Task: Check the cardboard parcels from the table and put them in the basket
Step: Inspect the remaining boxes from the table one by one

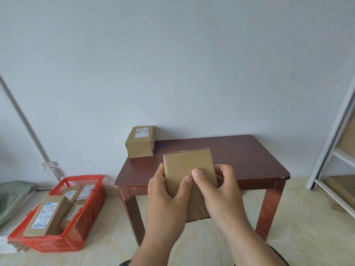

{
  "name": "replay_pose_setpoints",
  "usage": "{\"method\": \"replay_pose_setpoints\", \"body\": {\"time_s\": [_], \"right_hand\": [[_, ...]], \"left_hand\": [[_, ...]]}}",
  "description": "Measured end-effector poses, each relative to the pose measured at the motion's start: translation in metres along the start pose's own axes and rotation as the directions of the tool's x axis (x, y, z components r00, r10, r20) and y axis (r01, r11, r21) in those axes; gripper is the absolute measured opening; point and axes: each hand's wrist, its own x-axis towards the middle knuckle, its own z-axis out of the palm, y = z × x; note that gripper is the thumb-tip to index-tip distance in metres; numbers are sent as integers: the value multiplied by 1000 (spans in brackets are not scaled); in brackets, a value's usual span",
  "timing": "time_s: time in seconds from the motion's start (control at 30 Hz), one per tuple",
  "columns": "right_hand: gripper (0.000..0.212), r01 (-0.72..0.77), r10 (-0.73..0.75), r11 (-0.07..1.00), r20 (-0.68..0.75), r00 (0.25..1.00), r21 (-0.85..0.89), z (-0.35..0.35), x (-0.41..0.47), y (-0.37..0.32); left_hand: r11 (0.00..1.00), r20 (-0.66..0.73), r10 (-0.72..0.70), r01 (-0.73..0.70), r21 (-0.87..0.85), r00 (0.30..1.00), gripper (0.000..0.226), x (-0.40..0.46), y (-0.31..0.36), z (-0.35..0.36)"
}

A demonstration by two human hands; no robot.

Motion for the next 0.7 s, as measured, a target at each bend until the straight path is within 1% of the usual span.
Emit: {"method": "replay_pose_setpoints", "body": {"time_s": [0.1, 0.13, 0.23, 0.27, 0.33, 0.37, 0.43, 0.47, 0.57, 0.63, 0.7], "right_hand": [[40, 15, -15, 1000, 22, 1000, -19, -1, 1, 0], [40, 21, -21, 999, 31, 999, -24, -1, 0, 1], [46, 42, -41, 999, 78, 996, -11, -1, -3, 7], [51, 44, -43, 999, 93, 995, -5, -1, -3, 7], [57, 42, -41, 999, 92, 995, -5, 0, -2, 6], [52, 41, -41, 999, 82, 996, -9, 0, -1, 4], [35, 23, -23, 1000, 62, 998, -4, 0, 1, 1], [31, 11, -11, 1000, 58, 998, -5, 0, 1, 0], [28, -3, 4, 1000, 63, 998, -13, 0, 0, -3], [26, -14, 13, 1000, 72, 997, 20, 1, -1, -5], [27, -21, 16, 998, 84, 996, 56, 2, -3, -5]], "left_hand": [[998, -2, 2, -2, 59, 1000, 62, 1, 1, -1], [997, 2, -4, 4, 78, 1000, 61, 3, 2, -2], [994, 23, -14, 12, 106, 1000, 34, 8, 10, -5], [994, 22, -12, 9, 112, 1000, 32, 8, 11, -5], [992, 15, 7, -9, 128, 1000, 39, 7, 11, -5], [990, 12, 21, -22, 141, 1000, 43, 6, 11, -5], [986, 5, 46, -46, 162, 999, 51, 4, 7, -3], [985, -1, 50, -49, 163, 999, 53, 3, 5, -3], [993, -15, 21, -20, 113, 1000, 51, -1, 4, -2], [999, -8, -24, 25, 46, 1000, 43, -3, 5, -3], [998, 6, -63, 63, 4, 998, 39, -3, 8, -3]]}}
